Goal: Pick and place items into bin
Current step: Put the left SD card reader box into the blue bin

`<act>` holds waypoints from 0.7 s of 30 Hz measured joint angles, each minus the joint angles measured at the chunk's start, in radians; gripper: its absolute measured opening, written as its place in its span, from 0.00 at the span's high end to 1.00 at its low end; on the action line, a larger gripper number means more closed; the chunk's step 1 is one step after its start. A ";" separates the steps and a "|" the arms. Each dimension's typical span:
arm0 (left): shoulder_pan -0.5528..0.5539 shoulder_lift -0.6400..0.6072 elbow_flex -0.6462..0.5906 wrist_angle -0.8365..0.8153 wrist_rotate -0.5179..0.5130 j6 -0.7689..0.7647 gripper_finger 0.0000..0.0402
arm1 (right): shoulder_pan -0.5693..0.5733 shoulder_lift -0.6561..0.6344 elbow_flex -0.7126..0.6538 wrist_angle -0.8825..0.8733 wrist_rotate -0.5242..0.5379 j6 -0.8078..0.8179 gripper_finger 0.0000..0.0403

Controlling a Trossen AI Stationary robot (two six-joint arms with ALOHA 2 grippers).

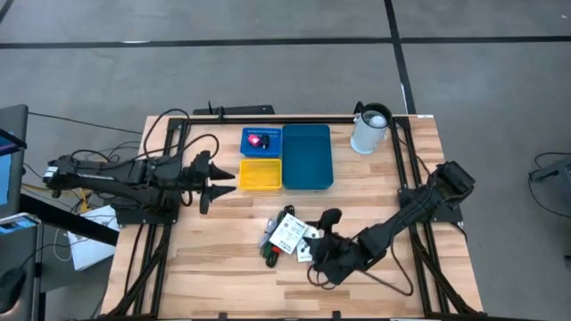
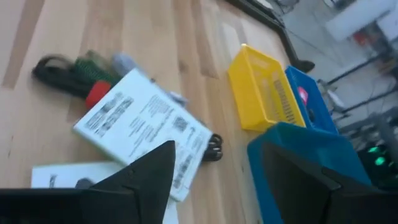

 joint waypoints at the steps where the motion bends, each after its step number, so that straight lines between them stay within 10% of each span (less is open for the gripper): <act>1: -0.008 0.002 -0.004 0.000 0.000 -0.006 0.56 | 0.006 0.014 0.009 -0.003 0.000 -0.018 0.40; 21: -0.109 0.017 -0.017 -0.002 -0.027 -0.017 0.56 | 0.068 0.433 0.503 -0.138 0.267 -0.320 0.39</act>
